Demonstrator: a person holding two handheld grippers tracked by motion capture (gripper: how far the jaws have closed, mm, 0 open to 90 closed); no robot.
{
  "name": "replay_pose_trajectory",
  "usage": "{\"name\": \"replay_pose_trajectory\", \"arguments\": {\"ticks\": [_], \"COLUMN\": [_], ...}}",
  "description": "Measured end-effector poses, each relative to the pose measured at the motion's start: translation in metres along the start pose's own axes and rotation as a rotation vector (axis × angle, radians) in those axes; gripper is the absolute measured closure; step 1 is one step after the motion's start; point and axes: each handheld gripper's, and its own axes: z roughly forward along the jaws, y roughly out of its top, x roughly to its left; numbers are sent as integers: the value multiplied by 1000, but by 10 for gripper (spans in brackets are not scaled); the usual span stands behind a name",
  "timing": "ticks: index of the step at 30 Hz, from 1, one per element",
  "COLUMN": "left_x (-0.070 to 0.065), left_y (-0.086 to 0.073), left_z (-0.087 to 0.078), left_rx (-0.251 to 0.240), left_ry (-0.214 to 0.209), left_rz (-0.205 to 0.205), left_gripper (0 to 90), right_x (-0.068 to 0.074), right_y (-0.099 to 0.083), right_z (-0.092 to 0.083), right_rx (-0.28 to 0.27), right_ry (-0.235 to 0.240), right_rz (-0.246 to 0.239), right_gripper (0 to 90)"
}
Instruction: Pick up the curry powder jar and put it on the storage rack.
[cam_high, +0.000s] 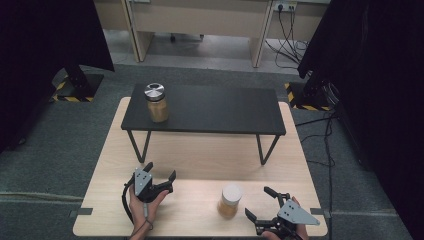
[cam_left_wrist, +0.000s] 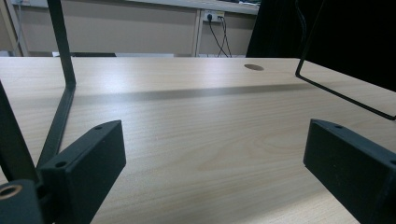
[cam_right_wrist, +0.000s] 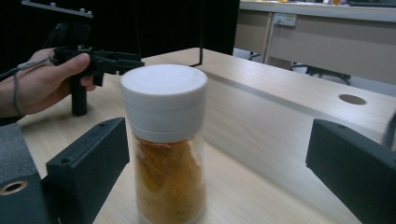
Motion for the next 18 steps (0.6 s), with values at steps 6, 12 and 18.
{"name": "replay_pose_trajectory", "arguments": {"ticks": [6, 12, 18], "left_x": [0, 1, 1], "left_y": [0, 0, 0], "left_z": [0, 0, 0], "left_rx": [-1, 1, 2], "left_ry": [-2, -4, -6], "left_rz": [0, 2, 0], "left_gripper": [48, 48, 47], "right_x": [2, 0, -3], "right_y": [4, 6, 5], "right_z": [17, 33, 44], "right_rx": [-3, -6, -12], "right_ry": [56, 80, 101], "right_rz": [-18, -24, -20], "right_gripper": [61, 67, 106]}}
